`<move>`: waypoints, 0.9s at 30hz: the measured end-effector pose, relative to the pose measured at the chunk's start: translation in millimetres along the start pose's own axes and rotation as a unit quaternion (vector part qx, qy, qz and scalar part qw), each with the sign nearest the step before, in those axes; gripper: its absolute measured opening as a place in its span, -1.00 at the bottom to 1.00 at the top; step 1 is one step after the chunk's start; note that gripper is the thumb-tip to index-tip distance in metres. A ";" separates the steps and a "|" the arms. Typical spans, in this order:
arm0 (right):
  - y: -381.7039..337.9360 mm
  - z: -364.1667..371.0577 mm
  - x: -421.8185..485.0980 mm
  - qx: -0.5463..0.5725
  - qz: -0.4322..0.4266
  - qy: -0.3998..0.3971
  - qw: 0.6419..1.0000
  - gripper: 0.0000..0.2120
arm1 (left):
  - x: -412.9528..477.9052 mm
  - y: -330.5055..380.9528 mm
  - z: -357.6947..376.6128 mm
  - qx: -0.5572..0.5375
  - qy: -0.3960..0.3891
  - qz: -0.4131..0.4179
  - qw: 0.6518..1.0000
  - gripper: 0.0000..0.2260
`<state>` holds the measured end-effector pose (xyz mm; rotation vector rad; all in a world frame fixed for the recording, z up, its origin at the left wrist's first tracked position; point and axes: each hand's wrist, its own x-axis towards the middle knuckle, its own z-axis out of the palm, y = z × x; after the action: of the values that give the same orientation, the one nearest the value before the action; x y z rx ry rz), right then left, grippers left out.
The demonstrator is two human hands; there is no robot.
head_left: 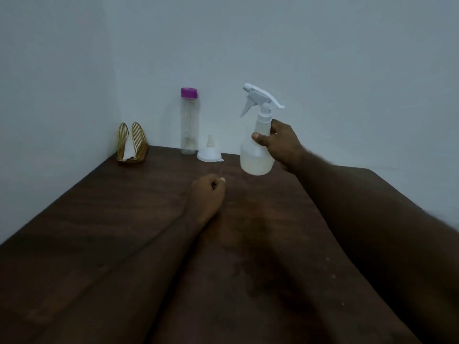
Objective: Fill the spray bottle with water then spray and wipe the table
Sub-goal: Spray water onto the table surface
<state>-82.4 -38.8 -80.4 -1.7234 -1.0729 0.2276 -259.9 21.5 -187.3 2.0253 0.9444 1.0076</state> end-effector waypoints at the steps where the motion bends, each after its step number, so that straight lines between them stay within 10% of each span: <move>1: 7.4 8.0 15.6 -0.006 0.002 0.007 1.000 -0.62 | 6.4 -1.7 2.7 -0.003 -0.012 -0.007 1.000 -0.71; 27: 71.6 84.5 129.6 -0.067 -0.006 0.029 0.997 -0.60 | 24.5 -14.8 14.0 -0.065 -0.071 -0.016 0.995 -0.68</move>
<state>-19.2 110.0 -134.2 -1.8320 -1.0759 0.0989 -241.8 45.8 -197.2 1.9397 0.8121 0.8732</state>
